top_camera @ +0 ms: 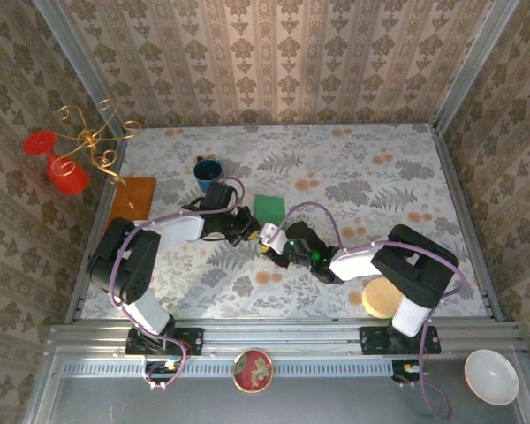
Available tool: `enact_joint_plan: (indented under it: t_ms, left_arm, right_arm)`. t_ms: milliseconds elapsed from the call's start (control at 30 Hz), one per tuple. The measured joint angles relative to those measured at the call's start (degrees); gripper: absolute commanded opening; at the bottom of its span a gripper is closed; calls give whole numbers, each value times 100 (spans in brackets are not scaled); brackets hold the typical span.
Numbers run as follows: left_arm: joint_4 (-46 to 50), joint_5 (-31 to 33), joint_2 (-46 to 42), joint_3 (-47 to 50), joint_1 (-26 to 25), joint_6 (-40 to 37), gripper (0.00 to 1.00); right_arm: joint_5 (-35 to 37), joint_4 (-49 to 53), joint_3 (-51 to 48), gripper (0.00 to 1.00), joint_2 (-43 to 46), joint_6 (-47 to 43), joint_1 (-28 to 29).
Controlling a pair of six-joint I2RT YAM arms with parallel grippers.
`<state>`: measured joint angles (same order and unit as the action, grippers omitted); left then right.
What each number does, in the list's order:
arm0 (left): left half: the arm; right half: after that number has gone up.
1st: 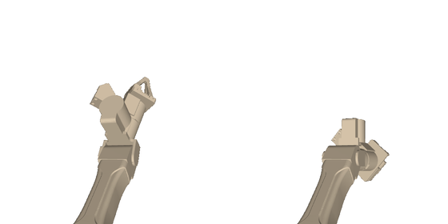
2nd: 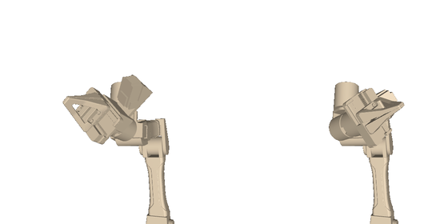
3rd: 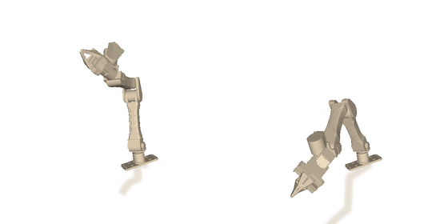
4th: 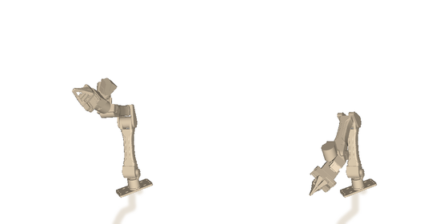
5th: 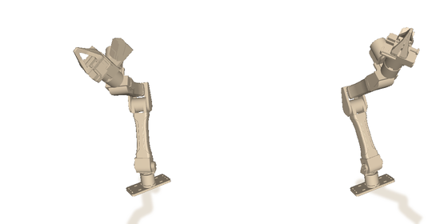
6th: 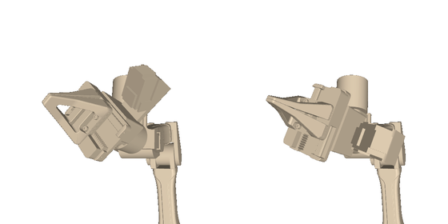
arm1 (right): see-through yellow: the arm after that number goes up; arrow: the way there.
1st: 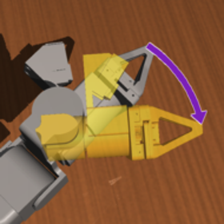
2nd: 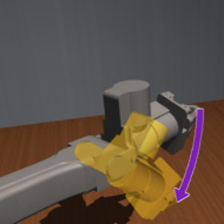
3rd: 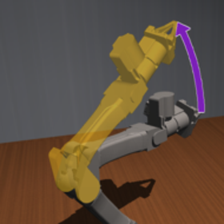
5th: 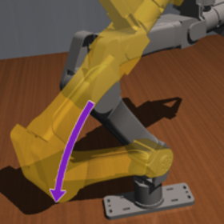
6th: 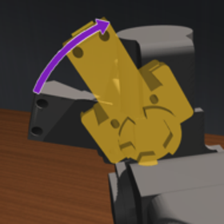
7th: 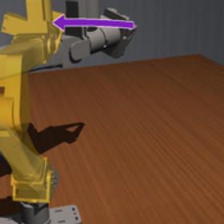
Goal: Fold a paper plane with a square sheet of paper (pick it up from the middle)
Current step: Third fold the triangle at the center of the table.
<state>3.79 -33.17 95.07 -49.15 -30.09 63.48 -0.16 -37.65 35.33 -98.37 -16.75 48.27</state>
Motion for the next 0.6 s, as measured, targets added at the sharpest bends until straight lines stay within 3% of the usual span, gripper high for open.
enact_joint_plan:
  t_ms: [367, 600]
  left_arm:
    - [0, 0, 0, 4, -26, 2, 0]
    - [4, 4, 0, 79, -26, 2, 1]
  right_arm:
    - [-2, 7, -61, 21, 11, -68, 13]
    - [-2, 0, -85, 21, 81, -63, 28]
